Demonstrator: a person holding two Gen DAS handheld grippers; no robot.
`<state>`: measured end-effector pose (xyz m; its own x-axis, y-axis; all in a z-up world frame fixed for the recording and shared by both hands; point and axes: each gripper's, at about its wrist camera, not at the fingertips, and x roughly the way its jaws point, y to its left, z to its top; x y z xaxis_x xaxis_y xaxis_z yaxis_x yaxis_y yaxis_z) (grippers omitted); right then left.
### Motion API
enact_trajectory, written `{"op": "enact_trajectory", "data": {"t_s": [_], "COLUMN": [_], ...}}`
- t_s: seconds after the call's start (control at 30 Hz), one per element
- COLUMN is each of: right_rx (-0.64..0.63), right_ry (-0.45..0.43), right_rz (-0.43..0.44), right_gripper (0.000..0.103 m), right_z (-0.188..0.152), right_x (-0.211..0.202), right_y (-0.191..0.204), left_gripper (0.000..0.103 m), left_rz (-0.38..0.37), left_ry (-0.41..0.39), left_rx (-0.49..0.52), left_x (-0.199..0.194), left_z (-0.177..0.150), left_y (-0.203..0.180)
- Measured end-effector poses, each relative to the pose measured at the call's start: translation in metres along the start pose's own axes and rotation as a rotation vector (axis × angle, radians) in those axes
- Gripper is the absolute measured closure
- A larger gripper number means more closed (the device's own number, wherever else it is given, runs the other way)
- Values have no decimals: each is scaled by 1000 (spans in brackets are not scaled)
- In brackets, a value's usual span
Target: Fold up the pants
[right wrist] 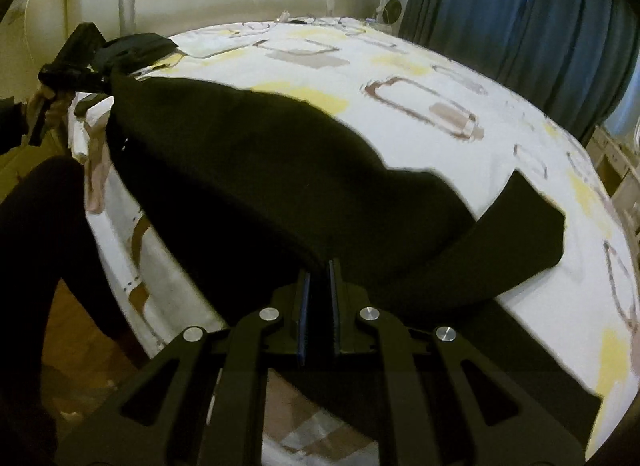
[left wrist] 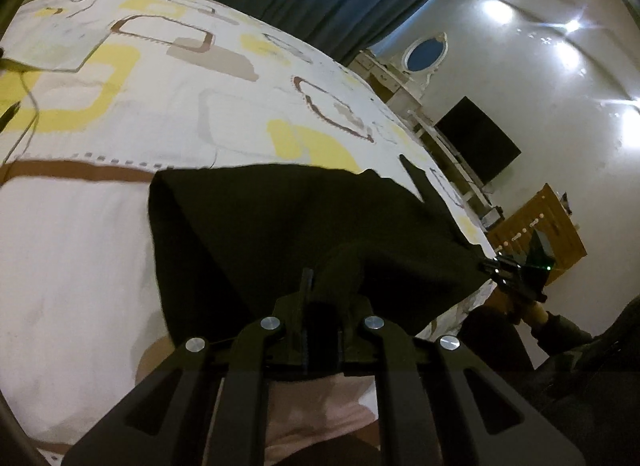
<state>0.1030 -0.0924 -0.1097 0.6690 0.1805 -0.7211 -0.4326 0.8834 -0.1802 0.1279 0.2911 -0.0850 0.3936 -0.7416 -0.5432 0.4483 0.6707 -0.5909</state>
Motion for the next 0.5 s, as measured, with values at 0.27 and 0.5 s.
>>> {"op": "enact_trajectory", "data": {"t_s": [0.27, 0.5], "right_rx": [-66, -15], "right_ry": [46, 27], "right_rz": [-33, -17], "right_gripper": [91, 57], "right_z": [-21, -24], "right_x": [16, 8], "right_y": [24, 22], "left_gripper": [63, 23], "left_rz": [145, 395], "left_ry": [2, -75], "left_rx": [6, -97], "left_x": [-7, -37], "left_z": [-13, -21], "left_y": [13, 30]}}
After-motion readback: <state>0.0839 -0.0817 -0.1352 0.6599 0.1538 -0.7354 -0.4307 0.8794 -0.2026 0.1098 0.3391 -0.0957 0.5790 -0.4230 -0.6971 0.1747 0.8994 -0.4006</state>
